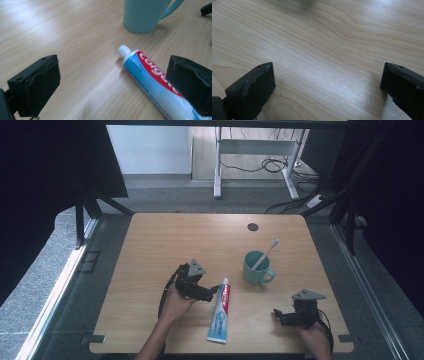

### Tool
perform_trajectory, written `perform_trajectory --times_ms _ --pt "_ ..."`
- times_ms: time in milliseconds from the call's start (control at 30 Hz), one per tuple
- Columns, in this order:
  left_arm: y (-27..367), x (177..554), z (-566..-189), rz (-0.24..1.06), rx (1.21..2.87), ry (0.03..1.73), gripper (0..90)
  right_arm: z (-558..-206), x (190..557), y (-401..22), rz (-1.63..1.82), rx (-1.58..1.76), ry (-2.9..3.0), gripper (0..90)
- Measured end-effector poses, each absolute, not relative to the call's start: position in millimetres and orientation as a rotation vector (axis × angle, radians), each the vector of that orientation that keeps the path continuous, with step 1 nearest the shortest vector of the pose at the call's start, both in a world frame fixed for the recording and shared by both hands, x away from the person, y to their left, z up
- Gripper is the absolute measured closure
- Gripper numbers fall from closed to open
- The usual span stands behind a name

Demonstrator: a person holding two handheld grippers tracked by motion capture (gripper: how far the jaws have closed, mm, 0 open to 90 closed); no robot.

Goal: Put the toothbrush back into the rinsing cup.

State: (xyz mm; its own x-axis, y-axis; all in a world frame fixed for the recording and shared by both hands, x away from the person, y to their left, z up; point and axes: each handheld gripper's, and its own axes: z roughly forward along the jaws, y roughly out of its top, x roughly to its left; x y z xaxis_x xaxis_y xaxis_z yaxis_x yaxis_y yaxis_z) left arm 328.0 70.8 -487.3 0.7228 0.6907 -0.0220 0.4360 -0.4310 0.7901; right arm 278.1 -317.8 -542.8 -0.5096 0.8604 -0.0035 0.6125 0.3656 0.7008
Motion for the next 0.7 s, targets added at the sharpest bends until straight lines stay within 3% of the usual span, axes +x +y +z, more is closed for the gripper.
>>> perform_trajectory --times_ms 700 --pt "119 289 -510 0.415 2.136 0.941 0.4 -543 278 -317 0.918 1.297 2.253 0.0"
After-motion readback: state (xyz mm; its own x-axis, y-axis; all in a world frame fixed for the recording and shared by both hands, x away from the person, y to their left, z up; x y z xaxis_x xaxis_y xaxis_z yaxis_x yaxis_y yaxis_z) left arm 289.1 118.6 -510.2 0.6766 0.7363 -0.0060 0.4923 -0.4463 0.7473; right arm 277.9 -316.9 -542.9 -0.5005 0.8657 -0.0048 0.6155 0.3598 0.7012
